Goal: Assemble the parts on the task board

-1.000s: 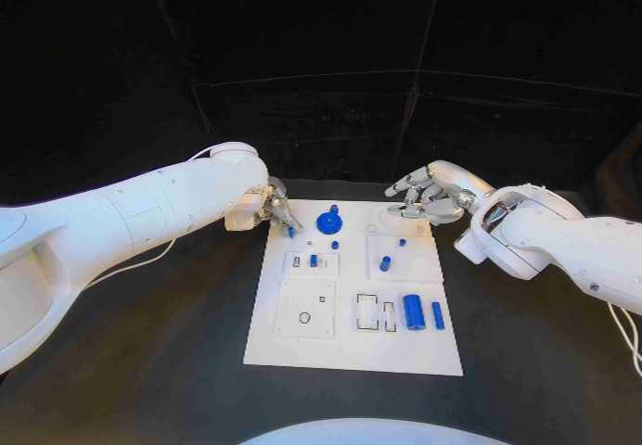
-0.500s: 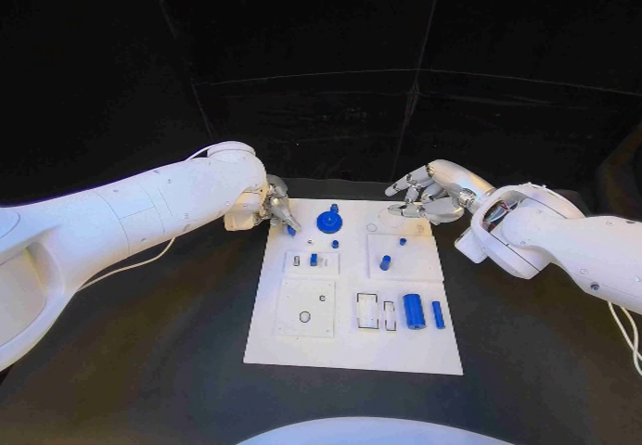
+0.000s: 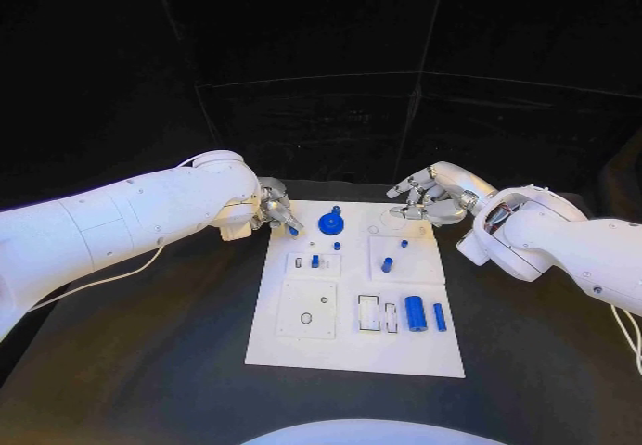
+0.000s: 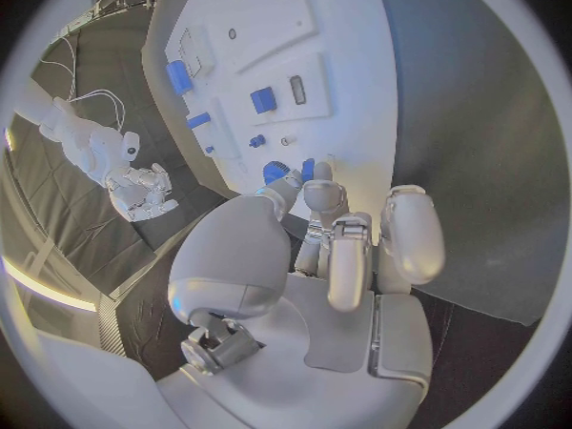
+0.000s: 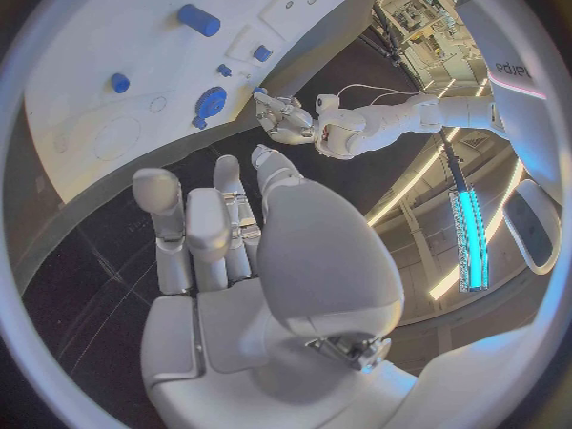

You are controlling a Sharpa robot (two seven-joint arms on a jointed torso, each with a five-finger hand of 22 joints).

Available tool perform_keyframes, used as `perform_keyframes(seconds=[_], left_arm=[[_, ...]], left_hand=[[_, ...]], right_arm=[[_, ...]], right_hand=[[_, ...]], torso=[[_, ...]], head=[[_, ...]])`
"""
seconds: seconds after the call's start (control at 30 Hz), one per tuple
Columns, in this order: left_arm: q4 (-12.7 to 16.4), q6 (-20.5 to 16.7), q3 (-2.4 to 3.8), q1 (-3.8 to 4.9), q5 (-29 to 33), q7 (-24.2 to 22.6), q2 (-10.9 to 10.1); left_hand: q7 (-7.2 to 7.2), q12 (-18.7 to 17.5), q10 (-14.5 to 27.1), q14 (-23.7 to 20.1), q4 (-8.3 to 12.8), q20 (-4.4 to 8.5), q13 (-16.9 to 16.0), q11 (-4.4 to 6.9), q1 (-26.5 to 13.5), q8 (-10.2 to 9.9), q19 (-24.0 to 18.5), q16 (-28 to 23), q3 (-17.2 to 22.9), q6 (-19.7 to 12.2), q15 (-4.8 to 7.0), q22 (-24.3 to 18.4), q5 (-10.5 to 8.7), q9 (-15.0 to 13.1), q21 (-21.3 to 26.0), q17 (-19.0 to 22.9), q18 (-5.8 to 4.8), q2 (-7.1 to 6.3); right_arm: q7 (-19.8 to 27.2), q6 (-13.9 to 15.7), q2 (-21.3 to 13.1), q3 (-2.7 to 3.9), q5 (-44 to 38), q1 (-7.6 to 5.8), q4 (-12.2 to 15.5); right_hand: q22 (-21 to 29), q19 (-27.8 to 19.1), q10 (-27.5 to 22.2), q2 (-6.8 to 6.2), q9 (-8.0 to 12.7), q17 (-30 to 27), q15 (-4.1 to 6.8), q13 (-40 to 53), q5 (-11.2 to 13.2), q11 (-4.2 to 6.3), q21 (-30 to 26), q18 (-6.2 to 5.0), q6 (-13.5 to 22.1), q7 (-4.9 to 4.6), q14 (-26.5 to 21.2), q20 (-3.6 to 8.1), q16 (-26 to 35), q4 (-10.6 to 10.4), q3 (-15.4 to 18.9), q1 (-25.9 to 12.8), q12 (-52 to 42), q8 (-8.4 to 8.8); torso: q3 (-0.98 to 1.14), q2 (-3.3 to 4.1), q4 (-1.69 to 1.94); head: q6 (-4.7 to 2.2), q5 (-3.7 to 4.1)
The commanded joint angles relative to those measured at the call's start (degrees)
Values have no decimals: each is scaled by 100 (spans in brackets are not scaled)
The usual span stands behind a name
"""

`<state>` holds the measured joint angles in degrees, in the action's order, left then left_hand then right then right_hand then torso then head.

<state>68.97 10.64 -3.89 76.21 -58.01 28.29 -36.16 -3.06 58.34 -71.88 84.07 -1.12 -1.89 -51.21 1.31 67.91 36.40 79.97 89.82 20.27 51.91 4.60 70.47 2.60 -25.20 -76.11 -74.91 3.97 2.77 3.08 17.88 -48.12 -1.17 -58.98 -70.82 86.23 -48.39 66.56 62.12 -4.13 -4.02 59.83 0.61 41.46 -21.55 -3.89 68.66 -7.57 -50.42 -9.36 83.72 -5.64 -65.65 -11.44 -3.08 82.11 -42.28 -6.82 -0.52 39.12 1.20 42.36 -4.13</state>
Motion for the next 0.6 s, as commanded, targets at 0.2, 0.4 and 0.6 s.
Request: perform_keyframes(seconds=[0.2, 0.4, 0.6], left_arm=[[769, -1001, -5, -128, -216, 39, -404], [1095, -1081, -43, -217, -322, 55, -578], [1235, -973, -142, -267, -418, 116, -630]], left_hand=[[29, 64, -79, 593, 602, 1, -27, 1, -113, 45, 42, 18, 751, 32, -7, 47, 17, -19, -35, -1509, 37, -59], [30, 65, -80, 593, 603, 1, -28, 2, -114, 46, 42, 18, 754, 32, -7, 49, 17, -19, -35, -1509, 37, -60], [32, 71, -91, 593, 611, 4, -32, 5, -133, 55, 49, 18, 805, 36, -4, 58, 17, -23, -41, -1509, 35, -82]], right_arm=[[37, -30, 3, 3, 33, -11, -29], [41, -34, 15, 3, 42, -11, -55], [45, -40, 29, 2, 45, -10, -67]], right_hand=[[5, -42, -45, 0, -3, -9, -13, -9, -24, -9, -32, -42, 34, 11, -45, -15, 32, -28, -14, 13, 6, -22], [5, -42, -45, 0, -3, -9, -13, -9, -24, -9, -32, -42, 34, 11, -45, -15, 32, -28, -14, 13, 6, -22], [5, -42, -45, 0, -3, -9, -13, -9, -24, -9, -32, -42, 34, 11, -45, -15, 32, -28, -14, 13, 6, -22]], torso=[[-2, -6, 19], [-5, -1, 9], [-5, 7, -3]], head=[[21, -22], [22, -39], [28, -57]])
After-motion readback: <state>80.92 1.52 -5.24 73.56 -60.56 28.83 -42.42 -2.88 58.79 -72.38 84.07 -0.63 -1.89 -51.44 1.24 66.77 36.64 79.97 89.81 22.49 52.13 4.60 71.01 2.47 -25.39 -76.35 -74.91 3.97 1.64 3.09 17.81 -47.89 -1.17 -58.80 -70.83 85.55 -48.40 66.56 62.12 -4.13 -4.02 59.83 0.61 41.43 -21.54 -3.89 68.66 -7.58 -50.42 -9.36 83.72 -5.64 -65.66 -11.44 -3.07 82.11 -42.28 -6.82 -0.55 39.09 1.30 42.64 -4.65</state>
